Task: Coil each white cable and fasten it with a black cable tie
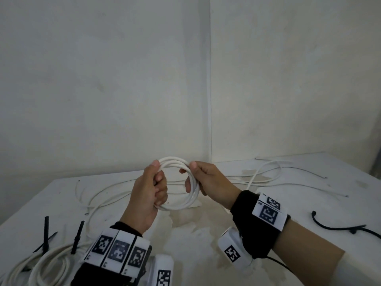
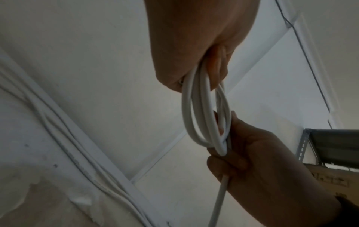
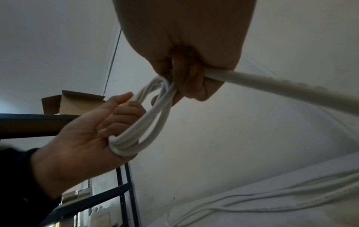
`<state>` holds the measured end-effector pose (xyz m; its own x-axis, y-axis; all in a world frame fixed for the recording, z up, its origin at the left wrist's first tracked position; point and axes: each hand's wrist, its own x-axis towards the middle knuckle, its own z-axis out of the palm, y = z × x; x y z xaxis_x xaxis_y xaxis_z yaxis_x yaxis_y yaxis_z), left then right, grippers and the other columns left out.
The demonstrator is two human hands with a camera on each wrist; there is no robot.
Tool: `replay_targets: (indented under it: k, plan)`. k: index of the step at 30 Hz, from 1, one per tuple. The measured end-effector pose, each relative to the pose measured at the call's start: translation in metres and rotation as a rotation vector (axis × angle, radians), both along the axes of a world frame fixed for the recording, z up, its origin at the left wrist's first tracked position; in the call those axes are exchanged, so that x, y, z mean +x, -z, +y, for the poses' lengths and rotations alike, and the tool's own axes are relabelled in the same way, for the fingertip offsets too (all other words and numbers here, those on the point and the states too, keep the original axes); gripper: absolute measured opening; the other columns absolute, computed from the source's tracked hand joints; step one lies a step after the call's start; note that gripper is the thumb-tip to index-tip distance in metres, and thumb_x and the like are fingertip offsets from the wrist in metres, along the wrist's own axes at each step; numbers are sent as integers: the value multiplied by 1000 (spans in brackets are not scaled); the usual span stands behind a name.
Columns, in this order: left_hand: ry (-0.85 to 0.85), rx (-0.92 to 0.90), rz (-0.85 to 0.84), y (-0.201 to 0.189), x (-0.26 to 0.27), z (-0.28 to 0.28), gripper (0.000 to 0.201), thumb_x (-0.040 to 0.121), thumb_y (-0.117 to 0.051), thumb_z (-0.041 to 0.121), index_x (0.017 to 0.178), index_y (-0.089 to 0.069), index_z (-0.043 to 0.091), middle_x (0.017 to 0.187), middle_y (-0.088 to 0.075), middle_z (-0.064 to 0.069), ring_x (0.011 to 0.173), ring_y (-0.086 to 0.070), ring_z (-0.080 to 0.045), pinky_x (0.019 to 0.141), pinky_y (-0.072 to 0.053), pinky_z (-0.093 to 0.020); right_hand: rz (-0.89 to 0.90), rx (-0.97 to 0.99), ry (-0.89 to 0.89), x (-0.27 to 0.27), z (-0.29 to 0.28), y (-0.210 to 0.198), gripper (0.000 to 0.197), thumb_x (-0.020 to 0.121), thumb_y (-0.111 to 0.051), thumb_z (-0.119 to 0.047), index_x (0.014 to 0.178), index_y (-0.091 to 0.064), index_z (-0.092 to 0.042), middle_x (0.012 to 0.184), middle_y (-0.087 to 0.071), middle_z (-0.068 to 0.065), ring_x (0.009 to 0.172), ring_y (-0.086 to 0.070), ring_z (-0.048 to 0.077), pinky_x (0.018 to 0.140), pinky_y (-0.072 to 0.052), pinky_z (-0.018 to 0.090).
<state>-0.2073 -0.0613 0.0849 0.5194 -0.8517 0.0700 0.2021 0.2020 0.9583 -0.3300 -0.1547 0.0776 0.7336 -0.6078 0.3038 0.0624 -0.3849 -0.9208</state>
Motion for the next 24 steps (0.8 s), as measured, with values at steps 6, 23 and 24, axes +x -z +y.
replay_targets:
  k: [6,23,24]
  plan:
    - [-25,-49,50,1,3,-2,42,96,-36,36,59,-33,16,40,-26,9,30,-20,-4,31,-20,-15,-68,17,63,7,8,6,24,100,-34,-21,86,-53,-20,58,-50,-2,40,-40,0,44,-30,9]
    - [151,63,59,6,5,-1,41,97,-31,30,66,-48,8,43,-35,2,39,-37,-11,53,-39,-26,-14,-175,175,-3,-8,5,27,98,-39,-20,75,-52,-23,52,-46,-6,42,-36,1,46,-31,13]
    - [108,61,23,6,2,-3,43,98,-33,35,65,-46,10,43,-32,4,38,-34,-10,54,-36,-27,-15,-184,184,-2,-8,4,26,98,-39,-20,75,-52,-23,52,-46,-6,41,-37,1,46,-31,12]
